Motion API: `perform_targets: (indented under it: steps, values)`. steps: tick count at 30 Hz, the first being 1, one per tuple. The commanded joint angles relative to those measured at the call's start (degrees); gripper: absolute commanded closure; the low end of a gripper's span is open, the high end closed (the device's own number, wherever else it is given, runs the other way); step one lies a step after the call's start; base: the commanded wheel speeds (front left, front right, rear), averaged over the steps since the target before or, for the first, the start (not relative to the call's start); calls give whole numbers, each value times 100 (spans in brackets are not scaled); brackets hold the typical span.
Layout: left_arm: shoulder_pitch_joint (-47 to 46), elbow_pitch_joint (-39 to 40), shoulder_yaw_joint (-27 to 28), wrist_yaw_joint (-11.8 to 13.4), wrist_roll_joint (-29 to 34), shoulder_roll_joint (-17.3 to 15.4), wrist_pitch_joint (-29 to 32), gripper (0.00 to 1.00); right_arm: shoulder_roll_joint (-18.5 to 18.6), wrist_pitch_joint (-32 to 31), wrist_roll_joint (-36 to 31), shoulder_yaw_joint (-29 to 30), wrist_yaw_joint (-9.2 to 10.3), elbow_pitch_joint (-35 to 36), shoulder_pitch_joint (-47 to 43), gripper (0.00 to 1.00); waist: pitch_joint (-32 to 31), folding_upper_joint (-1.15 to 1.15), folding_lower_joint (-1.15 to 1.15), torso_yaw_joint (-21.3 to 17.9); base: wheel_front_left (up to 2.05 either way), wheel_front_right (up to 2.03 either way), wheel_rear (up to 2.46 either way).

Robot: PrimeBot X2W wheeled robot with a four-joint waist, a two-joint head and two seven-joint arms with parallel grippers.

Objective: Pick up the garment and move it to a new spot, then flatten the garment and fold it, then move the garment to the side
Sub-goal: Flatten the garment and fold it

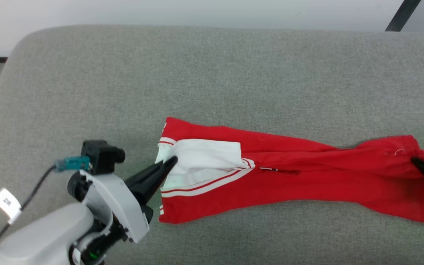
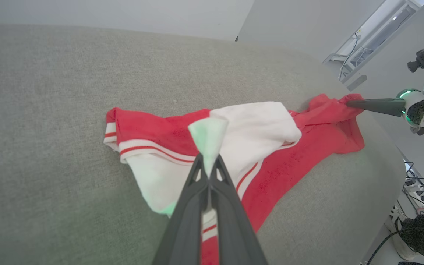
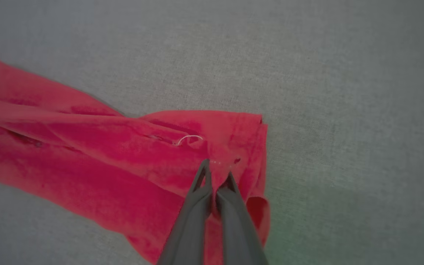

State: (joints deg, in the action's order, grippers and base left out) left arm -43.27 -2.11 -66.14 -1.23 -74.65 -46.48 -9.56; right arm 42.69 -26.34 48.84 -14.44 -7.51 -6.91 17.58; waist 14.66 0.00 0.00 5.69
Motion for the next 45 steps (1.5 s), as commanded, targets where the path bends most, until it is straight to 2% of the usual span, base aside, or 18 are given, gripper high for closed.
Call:
perform_targets:
  steps: [1,4,9,11,14,21,22,23,24,25,26,27,30,35,38,41,45]
  values:
    - [160,-77,-40,95,69,74,-120,100,-184,-21,-96,167,5,39,-186,100,101,0,0,-9,0,0,0]
    - [296,-282,-113,134,144,239,-222,100,-398,-44,-238,355,5,73,-333,100,191,0,0,-18,0,0,0]
    - [443,-645,-182,46,144,523,-310,100,-679,-21,-423,554,5,15,-443,100,287,0,0,-40,0,0,0]
    - [444,-854,-224,47,238,598,-325,96,-742,12,-511,600,5,-24,-439,100,326,0,0,-48,0,0,0]
    - [405,-1077,-252,72,310,704,-346,96,-830,47,-551,635,5,-83,-389,100,363,0,0,-63,0,0,0]
    - [356,-1541,-206,-40,396,980,-434,85,-1002,220,-627,621,5,-214,-227,99,372,0,0,-110,0,0,0]
    - [349,-1580,-192,-59,409,999,-450,79,-1015,224,-628,613,5,-226,-213,88,353,0,0,-111,0,0,0]
    - [337,-1613,-179,-67,436,1004,-451,70,-1023,230,-632,596,5,-222,-204,67,330,0,0,-114,0,0,0]
    - [337,-1635,-164,-78,440,1009,-465,62,-1032,245,-631,578,5,-205,-193,54,303,0,0,-117,0,0,0]
    - [345,-1644,-138,-79,455,1018,-474,48,-1044,269,-619,568,5,-188,-184,13,266,0,0,-118,0,0,0]
    - [361,-1645,-114,-81,476,1018,-490,24,-1050,270,-593,570,5,-173,-184,0,228,0,0,-117,0,0,0]
    - [383,-1634,-89,-75,484,1010,-504,11,-1053,262,-570,573,5,-147,-185,0,192,0,0,-118,0,0,0]
    - [464,-1568,-1,-13,544,963,-522,0,-1031,232,-516,645,5,-75,-228,0,67,0,0,-86,0,0,0]
    - [636,-1255,326,152,585,902,-557,0,-930,17,-440,863,5,50,-314,0,-79,0,0,20,0,0,0]
    - [843,-1044,718,362,720,946,-567,0,-928,-161,-360,1070,5,-16,-376,0,-146,0,0,122,0,0,0]
    - [1223,-868,1167,532,937,1080,-563,0,-894,-382,-291,1258,5,-151,-436,0,-203,0,0,248,0,0,0]
    - [1839,-701,2054,659,1241,1383,-564,0,-862,-654,-214,1507,5,-408,-569,0,-264,0,0,466,0,0,0]
